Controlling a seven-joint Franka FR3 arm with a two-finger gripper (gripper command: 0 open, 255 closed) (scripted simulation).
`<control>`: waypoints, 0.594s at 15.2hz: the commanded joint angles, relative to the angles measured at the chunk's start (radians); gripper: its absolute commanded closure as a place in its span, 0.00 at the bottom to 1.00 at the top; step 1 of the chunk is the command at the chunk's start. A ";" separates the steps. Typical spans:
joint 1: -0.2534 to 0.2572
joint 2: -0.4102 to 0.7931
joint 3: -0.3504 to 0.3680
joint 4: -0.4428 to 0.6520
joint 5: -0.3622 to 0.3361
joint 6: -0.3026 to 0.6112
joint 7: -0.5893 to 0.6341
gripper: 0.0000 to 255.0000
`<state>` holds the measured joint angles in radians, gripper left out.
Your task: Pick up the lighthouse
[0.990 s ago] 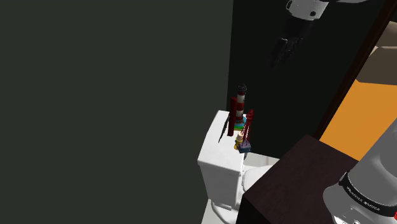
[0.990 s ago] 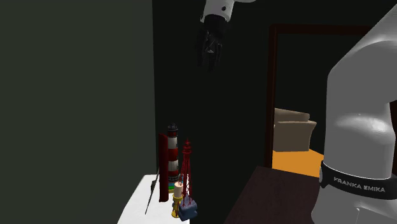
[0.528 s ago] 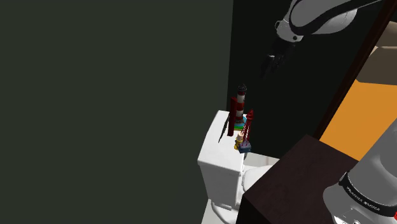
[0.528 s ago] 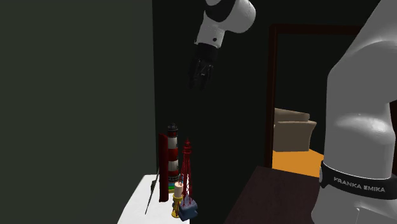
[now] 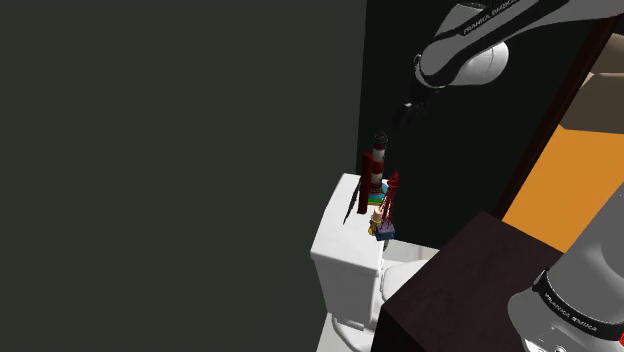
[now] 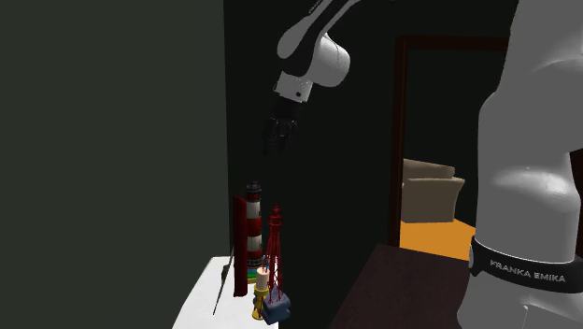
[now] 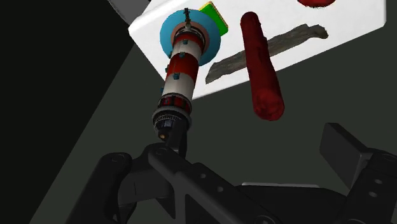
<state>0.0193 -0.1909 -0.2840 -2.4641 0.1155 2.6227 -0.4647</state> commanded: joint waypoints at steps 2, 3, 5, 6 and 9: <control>0.024 0.122 -0.035 0.054 0.096 0.095 -0.107 0.00; 0.030 0.164 -0.042 0.076 0.139 0.121 -0.148 0.00; 0.032 0.249 -0.043 0.127 0.238 0.165 -0.240 0.00; 0.026 0.291 -0.036 0.156 0.290 0.183 -0.288 0.00; -0.020 0.414 0.010 0.252 0.430 0.226 -0.421 0.00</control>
<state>0.0134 0.1834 -0.2892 -2.2421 0.4972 2.8327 -0.8394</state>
